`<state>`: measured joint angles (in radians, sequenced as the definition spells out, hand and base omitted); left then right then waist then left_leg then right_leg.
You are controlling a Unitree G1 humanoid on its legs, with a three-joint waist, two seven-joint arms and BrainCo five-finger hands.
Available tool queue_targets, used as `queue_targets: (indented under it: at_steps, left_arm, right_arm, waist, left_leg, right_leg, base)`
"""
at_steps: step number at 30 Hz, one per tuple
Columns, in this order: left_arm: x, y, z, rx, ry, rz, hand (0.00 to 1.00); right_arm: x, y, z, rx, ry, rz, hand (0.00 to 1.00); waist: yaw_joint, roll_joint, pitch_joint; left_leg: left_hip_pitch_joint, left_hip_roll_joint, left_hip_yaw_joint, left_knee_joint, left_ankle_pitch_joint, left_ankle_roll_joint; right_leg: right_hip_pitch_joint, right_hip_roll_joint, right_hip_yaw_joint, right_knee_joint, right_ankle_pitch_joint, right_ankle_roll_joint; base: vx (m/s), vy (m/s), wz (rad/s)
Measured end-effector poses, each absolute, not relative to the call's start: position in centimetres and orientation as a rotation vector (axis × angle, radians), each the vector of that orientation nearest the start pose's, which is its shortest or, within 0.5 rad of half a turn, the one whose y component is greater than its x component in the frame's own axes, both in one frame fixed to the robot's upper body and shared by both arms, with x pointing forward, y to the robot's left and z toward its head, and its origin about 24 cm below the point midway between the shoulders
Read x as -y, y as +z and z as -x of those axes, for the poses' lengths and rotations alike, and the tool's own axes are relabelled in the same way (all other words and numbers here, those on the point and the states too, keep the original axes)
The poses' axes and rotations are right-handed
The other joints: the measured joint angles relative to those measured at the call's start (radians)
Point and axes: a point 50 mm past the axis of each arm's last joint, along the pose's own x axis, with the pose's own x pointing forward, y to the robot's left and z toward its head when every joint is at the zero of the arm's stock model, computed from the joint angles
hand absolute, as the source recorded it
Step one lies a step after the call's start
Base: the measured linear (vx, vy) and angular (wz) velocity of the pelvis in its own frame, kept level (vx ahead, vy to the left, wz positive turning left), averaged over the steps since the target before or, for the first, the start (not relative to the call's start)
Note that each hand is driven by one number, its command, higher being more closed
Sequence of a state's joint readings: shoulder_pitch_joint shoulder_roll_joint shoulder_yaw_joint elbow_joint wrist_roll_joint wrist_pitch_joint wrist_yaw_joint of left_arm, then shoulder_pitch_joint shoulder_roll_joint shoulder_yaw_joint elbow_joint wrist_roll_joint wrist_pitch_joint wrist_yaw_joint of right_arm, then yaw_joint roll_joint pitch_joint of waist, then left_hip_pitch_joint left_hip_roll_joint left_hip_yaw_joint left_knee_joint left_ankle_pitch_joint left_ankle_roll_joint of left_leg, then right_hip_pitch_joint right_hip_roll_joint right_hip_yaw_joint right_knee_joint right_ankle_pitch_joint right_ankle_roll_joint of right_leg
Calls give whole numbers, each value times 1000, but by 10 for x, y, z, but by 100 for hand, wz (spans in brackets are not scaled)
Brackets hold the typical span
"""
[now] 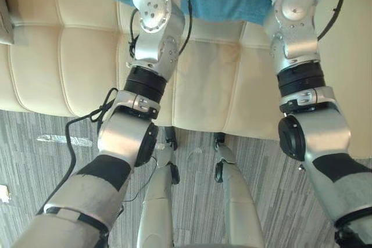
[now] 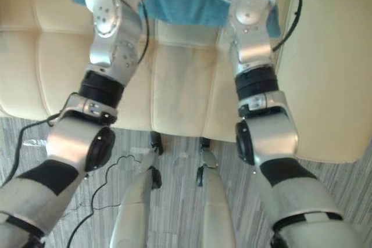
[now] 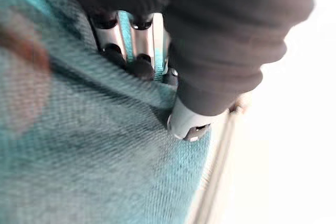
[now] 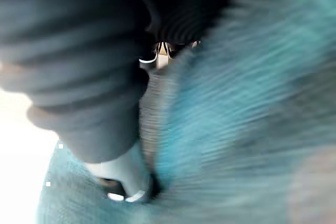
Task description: Pick up cushions and gather them together orderly.
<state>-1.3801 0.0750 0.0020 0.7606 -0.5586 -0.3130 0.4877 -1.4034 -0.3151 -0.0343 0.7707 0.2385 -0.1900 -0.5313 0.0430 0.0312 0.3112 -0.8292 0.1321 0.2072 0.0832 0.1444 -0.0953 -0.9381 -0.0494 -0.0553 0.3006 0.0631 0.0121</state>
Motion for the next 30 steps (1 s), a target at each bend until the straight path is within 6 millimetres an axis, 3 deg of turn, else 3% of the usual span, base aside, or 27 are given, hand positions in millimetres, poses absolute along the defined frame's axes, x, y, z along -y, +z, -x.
queue_targets:
  at_steps: [6, 10, 14, 17, 20, 23, 27, 30]
  left_arm:
    - [-92, 285, -397, 513, 130, 637, 0]
    - [-117, 264, -401, 487, 173, 601, 0]
    - [-156, 262, -393, 563, 225, 543, 0]
    - [-175, 251, -378, 626, 214, 504, 0]
    - [-186, 203, -356, 591, 209, 436, 0]
    - [-187, 132, -329, 429, 197, 342, 0]
    - [-172, 24, -279, 64, 155, 257, 0]
    - [-170, -40, -234, -208, 142, 173, 0]
  right_arm:
    - [181, 321, -394, 654, -383, -227, 0]
    - [195, 289, -395, 594, -376, -236, 0]
    - [220, 273, -373, 674, -378, -189, 0]
    - [245, 243, -347, 694, -430, -219, 0]
    - [250, 192, -315, 643, -406, -164, 0]
    - [243, 127, -287, 471, -357, -137, 0]
    - [224, 31, -241, 121, -297, -129, 0]
    - [214, -33, -203, -161, -286, -146, 0]
  waist:
    - [-10, -2, 37]
    - [-11, -7, 39]
    - [-13, -10, 40]
    - [-15, -17, 41]
    - [-23, -33, 34]
    - [-29, -68, 9]
    - [-31, -100, -40]
    - [-30, -98, -125]
  left_leg:
    - [54, -5, -11, -9, 2, -4]
    - [103, -6, -13, -9, 2, -4]
    - [142, -6, -19, -11, 1, -4]
    - [194, -7, -24, -13, -2, 0]
    - [285, -11, -24, -14, -28, 4]
    - [363, -12, -23, -13, -54, 2]
    - [471, -13, -23, -9, -89, 1]
    - [531, -17, -19, -8, -113, 1]
  right_leg:
    - [50, -3, 1, 21, -23, 2]
    - [102, -4, 4, 28, -53, -3]
    - [139, -3, 3, 35, -68, 0]
    - [194, -3, 0, 35, -73, 8]
    - [284, -6, 2, 34, -99, 9]
    - [366, -7, 2, 28, -128, 7]
    - [486, -7, 1, 3, -148, 12]
    - [560, -10, 1, -28, -156, 18]
  base:
    - [-1, -10, 8]
    - [3, -37, 10]
    - [10, -44, 3]
    - [46, -40, 4]
    - [74, -19, 0]
    - [98, -15, -1]
    - [98, -3, 1]
    - [84, 26, -2]
